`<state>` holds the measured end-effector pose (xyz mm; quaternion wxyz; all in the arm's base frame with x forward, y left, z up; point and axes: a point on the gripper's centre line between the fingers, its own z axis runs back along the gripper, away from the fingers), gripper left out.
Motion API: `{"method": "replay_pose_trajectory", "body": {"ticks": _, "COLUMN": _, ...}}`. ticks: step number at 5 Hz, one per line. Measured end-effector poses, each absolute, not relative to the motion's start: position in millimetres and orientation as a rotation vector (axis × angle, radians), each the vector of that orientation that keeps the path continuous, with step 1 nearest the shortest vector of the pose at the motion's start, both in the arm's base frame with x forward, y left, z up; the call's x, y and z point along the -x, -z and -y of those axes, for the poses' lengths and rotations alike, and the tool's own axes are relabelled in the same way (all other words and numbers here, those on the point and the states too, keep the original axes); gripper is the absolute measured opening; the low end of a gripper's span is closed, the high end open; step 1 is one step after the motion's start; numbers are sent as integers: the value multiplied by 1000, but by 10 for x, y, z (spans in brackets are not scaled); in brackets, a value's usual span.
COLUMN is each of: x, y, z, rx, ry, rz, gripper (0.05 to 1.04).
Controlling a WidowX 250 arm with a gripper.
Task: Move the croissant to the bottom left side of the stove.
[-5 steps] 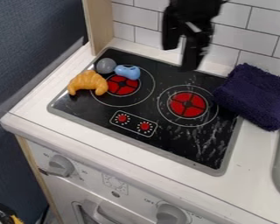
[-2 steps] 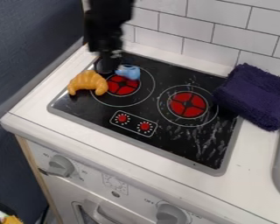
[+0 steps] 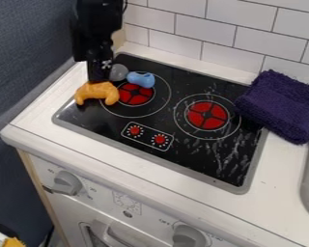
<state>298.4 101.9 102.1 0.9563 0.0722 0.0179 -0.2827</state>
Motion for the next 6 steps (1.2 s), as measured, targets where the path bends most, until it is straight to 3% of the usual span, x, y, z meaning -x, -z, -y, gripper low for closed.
{"method": "replay_pose_trajectory", "body": {"ticks": 2, "x": -3002, "y": -775, "z": -1113, "rx": -164, "ry": 615, "rz": -122, "gripper": 999}}
{"method": "replay_pose_trajectory", "body": {"ticks": 6, "x": -3157, "y": -575, "z": -1094, "rx": -100, "ry": 664, "rz": -144, "gripper": 1000}}
